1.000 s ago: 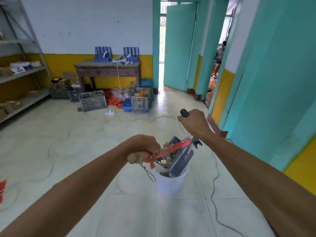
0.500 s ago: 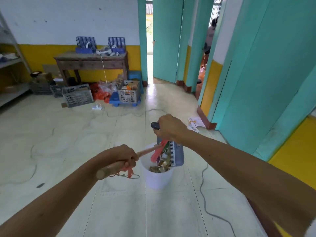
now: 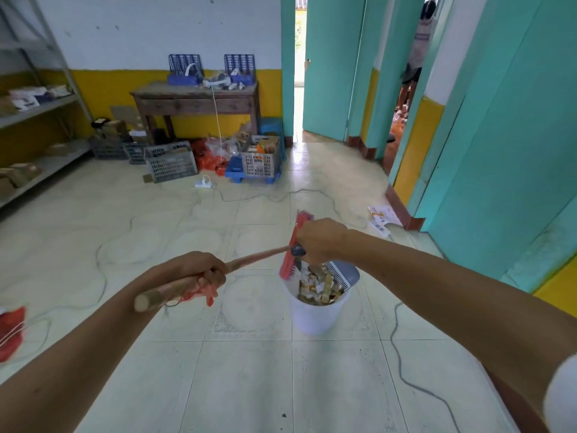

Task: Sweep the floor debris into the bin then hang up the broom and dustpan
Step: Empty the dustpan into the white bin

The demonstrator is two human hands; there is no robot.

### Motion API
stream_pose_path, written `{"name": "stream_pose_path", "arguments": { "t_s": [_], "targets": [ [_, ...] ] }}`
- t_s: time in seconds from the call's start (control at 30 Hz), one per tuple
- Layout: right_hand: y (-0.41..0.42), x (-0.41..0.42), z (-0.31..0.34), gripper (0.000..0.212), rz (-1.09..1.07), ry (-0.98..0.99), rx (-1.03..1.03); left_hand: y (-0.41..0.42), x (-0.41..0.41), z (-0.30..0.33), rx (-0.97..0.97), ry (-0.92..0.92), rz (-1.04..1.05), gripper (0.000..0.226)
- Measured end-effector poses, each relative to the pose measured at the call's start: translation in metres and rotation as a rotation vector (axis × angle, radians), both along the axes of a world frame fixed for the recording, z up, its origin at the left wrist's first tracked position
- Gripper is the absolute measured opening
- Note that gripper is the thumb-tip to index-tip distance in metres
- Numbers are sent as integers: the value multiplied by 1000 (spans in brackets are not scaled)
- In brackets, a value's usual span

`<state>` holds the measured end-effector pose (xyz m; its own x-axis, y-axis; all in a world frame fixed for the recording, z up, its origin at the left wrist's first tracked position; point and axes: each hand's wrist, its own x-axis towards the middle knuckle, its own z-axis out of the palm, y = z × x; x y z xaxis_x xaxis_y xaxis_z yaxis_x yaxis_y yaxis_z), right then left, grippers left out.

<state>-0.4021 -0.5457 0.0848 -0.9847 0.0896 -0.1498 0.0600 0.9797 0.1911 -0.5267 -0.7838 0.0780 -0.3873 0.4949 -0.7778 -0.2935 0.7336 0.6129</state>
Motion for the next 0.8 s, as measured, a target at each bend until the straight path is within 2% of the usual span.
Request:
{"name": "stream_pose_path", "arguments": {
  "t_s": [0.33,0.43,0.6,0.8],
  "targets": [
    [-12,-1,6,19,110,-198,122,-5,-3,-4,148,-125,95,43],
    [-7,-1,9,19,111,-196,133,2,2,-6,136,-114,76,39],
    [3,3,13,17,133,-191,154,7,8,-3,135,-135,71,54],
    [13,2,19,18,172,-192,167,1,3,9,137,-90,46,49]
  ]
}}
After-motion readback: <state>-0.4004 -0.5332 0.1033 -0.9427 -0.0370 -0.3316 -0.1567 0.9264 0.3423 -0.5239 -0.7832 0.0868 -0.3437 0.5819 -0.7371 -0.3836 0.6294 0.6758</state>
